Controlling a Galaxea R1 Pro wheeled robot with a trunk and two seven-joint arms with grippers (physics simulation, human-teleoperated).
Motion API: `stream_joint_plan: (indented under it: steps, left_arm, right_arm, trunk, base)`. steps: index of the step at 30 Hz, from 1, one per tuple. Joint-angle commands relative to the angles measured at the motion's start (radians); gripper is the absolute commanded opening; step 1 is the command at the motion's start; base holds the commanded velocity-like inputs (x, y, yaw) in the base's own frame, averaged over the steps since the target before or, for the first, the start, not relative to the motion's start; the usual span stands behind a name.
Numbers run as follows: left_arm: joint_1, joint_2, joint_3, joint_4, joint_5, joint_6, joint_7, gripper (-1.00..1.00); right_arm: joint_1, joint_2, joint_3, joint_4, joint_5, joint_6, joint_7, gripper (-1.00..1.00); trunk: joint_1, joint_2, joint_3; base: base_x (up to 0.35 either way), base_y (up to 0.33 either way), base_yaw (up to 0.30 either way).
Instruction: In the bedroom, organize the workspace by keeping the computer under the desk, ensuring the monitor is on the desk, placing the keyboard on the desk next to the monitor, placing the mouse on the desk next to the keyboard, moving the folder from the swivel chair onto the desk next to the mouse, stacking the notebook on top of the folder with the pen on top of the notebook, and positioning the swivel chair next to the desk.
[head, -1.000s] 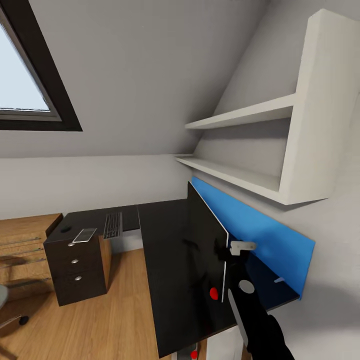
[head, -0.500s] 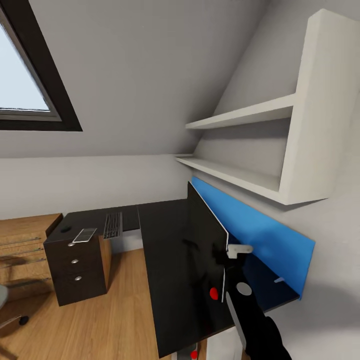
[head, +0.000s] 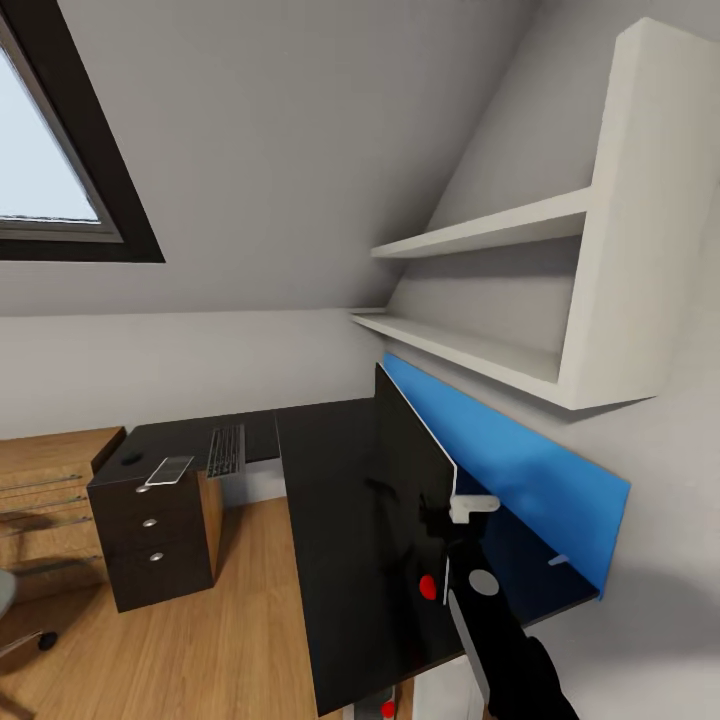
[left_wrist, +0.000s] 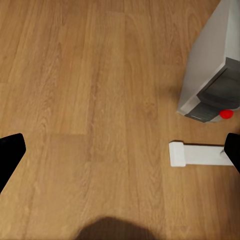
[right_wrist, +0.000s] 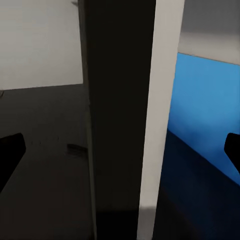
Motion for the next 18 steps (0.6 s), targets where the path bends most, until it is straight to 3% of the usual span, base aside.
stream_joint_plan:
  steps: [1,18]
  left_arm:
    - [-0.001,0.001,-0.008,0.0,0.005,-0.004,0.008,1.0]
    - [-0.001,0.001,-0.008,0.0,0.005,-0.004,0.008,1.0]
  right_arm:
    - [0.0,0.0,0.001,0.001,0.009,0.001,-0.005,1.0]
    - [0.0,0.0,0.005,0.011,-0.024,-0.001,-0.004,1.0]
  trunk:
    - [0.0,0.0,0.0]
    - [0.0,0.0,0.0]
  base:
    - [0.0,0.0,0.0]
    - [0.0,0.0,0.0]
